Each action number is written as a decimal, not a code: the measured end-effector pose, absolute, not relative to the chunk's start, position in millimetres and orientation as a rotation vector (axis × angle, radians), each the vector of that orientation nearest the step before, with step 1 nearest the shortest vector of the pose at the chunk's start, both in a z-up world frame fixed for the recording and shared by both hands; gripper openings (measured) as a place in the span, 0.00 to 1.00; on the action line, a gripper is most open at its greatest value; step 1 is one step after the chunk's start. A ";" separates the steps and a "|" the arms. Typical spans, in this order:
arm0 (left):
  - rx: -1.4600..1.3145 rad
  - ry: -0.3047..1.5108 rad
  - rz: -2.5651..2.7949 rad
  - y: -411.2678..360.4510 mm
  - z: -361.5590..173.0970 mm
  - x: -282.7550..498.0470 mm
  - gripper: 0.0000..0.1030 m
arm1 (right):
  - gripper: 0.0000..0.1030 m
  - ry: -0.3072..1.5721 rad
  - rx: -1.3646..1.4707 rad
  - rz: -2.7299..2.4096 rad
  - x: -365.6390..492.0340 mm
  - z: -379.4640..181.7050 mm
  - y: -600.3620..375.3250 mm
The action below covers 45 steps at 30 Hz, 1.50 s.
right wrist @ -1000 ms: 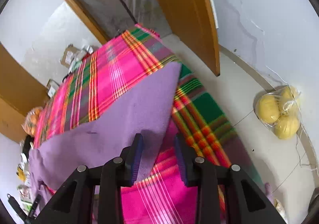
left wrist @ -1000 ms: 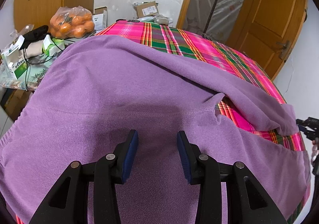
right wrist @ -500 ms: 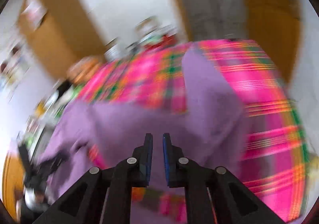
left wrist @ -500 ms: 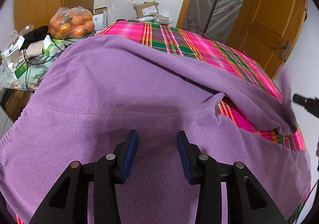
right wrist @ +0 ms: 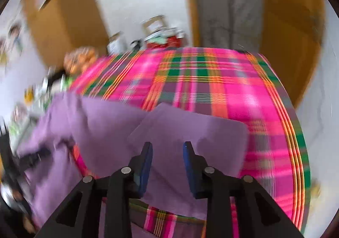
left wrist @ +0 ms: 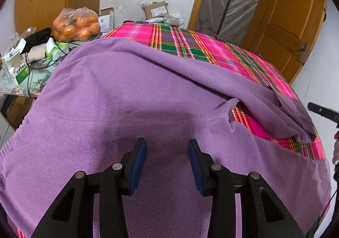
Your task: Fold clothes
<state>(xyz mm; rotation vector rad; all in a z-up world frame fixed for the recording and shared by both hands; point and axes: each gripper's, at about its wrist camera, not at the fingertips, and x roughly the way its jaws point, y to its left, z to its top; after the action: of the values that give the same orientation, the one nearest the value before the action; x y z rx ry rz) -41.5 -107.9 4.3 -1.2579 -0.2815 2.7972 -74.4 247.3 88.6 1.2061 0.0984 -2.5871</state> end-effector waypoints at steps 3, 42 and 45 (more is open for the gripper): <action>-1.260 -0.274 2.799 -107.1 4.4 -42.0 0.41 | 0.30 0.309 1.211 -2.523 -80.2 71.3 213.6; -1.196 -0.341 2.757 -91.3 24.8 -41.3 0.41 | 0.10 -0.811 1.531 -3.062 -20.0 52.9 491.9; -1.174 -0.336 2.769 -94.1 32.5 -42.5 0.41 | 0.14 -0.781 1.471 -3.102 -13.0 63.0 491.4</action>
<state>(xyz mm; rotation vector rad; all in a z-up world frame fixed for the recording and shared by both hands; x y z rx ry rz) -42.5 -94.1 32.5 -1.1744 -0.3359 2.7687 -13.0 491.4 63.0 1.4709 -0.7805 -3.1023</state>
